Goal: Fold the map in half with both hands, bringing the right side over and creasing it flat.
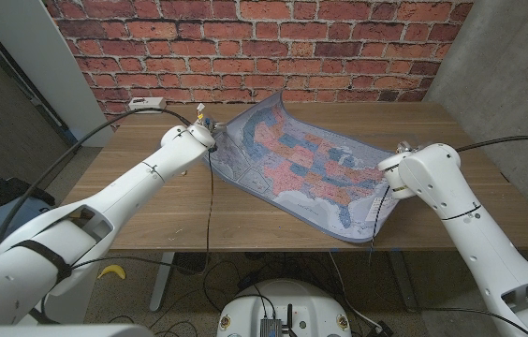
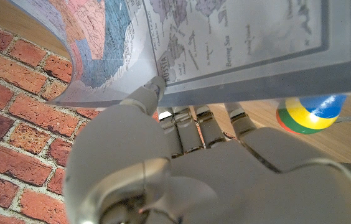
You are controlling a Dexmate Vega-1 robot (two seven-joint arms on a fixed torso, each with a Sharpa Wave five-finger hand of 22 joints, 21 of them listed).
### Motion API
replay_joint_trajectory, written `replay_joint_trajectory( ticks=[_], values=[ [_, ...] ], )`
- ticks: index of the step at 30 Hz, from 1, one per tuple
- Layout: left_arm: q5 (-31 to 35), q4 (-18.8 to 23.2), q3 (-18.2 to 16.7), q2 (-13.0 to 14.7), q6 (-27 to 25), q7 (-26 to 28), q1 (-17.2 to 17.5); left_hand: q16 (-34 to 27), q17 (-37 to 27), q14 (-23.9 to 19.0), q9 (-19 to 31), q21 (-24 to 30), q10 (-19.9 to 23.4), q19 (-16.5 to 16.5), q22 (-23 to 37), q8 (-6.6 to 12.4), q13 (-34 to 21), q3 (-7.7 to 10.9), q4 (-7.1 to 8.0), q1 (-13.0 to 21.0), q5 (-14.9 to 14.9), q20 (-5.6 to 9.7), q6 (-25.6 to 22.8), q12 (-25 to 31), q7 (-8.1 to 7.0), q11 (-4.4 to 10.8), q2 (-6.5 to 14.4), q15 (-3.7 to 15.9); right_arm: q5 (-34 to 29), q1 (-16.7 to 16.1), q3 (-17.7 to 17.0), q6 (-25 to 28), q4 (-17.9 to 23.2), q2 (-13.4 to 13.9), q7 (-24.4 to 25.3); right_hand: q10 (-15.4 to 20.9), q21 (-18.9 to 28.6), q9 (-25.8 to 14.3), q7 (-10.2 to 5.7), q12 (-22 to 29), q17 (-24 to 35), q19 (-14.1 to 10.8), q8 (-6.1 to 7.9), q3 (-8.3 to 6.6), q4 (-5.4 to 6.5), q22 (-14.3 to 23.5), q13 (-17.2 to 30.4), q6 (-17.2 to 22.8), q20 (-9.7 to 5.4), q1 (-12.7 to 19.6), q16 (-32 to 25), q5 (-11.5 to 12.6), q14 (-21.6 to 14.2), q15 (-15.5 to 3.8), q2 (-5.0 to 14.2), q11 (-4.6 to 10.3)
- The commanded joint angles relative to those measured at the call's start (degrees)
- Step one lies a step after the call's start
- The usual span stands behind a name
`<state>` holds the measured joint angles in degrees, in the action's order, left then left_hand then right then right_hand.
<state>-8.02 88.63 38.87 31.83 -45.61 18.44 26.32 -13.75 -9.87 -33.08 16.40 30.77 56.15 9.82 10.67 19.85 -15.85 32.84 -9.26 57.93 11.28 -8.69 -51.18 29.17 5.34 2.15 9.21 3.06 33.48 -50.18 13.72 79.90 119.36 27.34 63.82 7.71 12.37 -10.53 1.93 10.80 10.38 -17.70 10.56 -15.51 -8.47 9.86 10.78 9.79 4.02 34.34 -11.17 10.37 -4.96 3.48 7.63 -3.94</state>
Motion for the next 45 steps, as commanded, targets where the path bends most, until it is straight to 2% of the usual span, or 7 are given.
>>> replay_joint_trajectory(
  ticks=[1,10,14,25,38,41,45],
  values=[
    [-0.3,0.1,-0.3,0.1,0.1,0.6,0.3,0.2,0.1,-0.7,0.4,0.2,5.5,0.5,0.2,-0.18,-0.3,-0.02,-0.32,0.8,0.4,-0.20,-1.1,-0.2,0.56,5.15,0.1,2.22,4.5,0.9,-0.8,0.1,-1.7,0.6,0.2,-0.9,0.1,-0.2,0.00,-0.3,0.2,-0.8,-0.28,-0.27,-0.35,0.2,0.3,-0.9,0.47,1.0,0.1,0.0,0.6,0.16,0.11,-0.18],
    [-0.6,1.0,-0.8,0.4,0.0,1.1,0.9,0.4,0.1,-0.9,0.7,0.2,5.4,0.6,0.2,-0.37,-0.3,-0.11,-0.27,0.8,0.5,-0.27,-1.3,-0.2,0.58,5.09,0.1,2.22,9.3,1.4,-1.6,0.1,-3.7,1.3,0.2,-2.5,0.3,-0.2,1.80,-0.3,0.2,-2.7,-0.51,-0.40,-0.39,0.2,0.3,-3.6,2.33,2.0,-0.4,-0.1,-0.4,1.48,0.05,-1.19],
    [-0.7,1.5,-0.9,0.5,-0.3,1.4,1.2,0.5,0.1,-0.9,0.8,0.2,5.4,0.6,0.2,-0.46,-0.4,-0.13,-0.29,0.8,0.5,-0.28,-1.3,-0.3,0.59,5.24,0.1,2.25,11.1,1.4,-2.2,0.1,-4.3,1.5,0.2,-3.0,0.4,-0.2,2.41,-0.3,0.2,-3.3,-0.60,-0.43,-0.49,0.2,0.3,-4.8,1.51,2.4,-0.5,-0.1,-0.9,1.65,-0.09,-1.56],
    [-0.9,2.3,-1.1,0.7,-0.6,1.7,1.7,0.8,0.1,-1.0,0.9,0.2,5.3,0.6,0.2,-0.85,-0.5,-0.21,-0.29,0.9,0.5,-0.29,-1.3,-0.4,0.49,5.14,0.1,2.21,10.7,1.1,-3.6,0.1,-4.9,0.2,0.2,-0.6,1.7,-0.2,7.08,0.8,0.3,-9.8,0.43,-0.51,-0.63,0.2,0.3,-4.0,-0.24,4.8,-2.3,-0.2,-7.8,-0.75,-0.49,-3.93],
    [-0.8,3.0,-1.1,1.0,-0.6,1.9,1.9,1.1,0.1,-1.2,1.2,0.2,5.4,0.5,0.2,-1.21,-0.5,-0.33,-0.25,1.0,0.6,-0.27,-1.5,-0.5,0.58,5.07,0.1,2.15,8.2,0.3,-4.7,0.1,-5.0,-1.8,0.2,-4.0,0.9,-0.3,8.96,0.1,0.6,-11.4,-1.19,-0.63,-0.59,0.2,0.4,-18.4,-1.67,7.8,-1.7,-0.1,-8.9,-2.90,-0.17,-3.92],
    [-0.9,3.2,-1.3,1.0,-0.7,2.2,2.1,1.2,0.1,-1.3,1.2,0.2,5.3,0.5,0.2,-1.29,-0.5,-0.34,-0.24,1.0,0.6,-0.25,-1.5,-0.6,0.53,5.10,0.1,2.15,11.0,0.4,-5.2,0.1,-5.2,-0.9,0.2,-2.2,1.2,-0.3,9.60,0.9,0.6,-12.9,-0.17,-0.57,-0.59,0.2,0.4,-17.3,-2.01,8.3,-2.1,-0.1,-10.5,-3.49,-0.27,-4.18],
    [-1.0,3.5,-1.4,1.0,-1.2,2.3,2.1,1.3,0.1,-1.3,1.2,0.2,5.3,0.6,0.2,-1.47,-0.6,-0.39,-0.24,1.0,0.6,-0.28,-1.6,-0.6,0.33,5.17,0.1,2.22,12.7,0.3,-5.2,0.1,-5.2,0.0,0.2,5.3,1.7,-0.2,9.26,3.2,1.0,-17.0,2.90,-0.10,-0.28,0.3,0.4,-6.4,-2.27,9.8,-3.9,-0.1,-16.6,-4.19,-0.26,-4.00]
  ],
)
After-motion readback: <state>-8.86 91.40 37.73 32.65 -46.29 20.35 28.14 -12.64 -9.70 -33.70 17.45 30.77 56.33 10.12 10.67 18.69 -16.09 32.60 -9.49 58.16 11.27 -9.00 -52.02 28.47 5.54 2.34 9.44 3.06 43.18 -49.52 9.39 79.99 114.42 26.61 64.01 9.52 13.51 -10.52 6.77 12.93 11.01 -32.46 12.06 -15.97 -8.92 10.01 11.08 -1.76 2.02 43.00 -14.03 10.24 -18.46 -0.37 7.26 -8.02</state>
